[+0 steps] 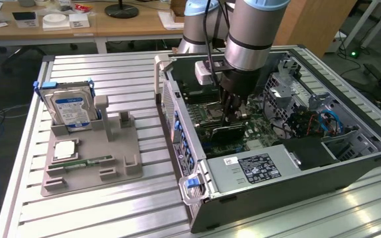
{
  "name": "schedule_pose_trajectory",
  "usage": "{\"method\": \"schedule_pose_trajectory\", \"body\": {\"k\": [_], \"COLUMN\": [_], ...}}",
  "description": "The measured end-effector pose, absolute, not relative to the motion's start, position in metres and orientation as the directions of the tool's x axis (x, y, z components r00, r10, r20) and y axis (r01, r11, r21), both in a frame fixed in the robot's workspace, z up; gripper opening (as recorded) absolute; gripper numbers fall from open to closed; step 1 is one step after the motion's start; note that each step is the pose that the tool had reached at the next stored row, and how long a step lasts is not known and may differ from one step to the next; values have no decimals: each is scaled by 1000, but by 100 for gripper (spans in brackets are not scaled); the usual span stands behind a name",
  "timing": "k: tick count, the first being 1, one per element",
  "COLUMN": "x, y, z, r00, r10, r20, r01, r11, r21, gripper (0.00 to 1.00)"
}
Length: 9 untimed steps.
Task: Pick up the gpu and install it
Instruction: 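Press down on the gpu until it lock into place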
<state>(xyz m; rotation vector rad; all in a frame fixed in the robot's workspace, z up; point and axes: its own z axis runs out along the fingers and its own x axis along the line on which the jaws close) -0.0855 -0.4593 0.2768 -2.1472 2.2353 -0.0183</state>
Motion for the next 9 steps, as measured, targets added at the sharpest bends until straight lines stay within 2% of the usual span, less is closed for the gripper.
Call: {"method": "schedule_pose_trajectory", "body": {"k": [9], "x": [-98], "y": [-459], "z": [277], "r00": [-40], "r10": [-999], "r20": [-22], "r01": [-999], "r11": [41], "r21": [-32], "gripper": [11]}}
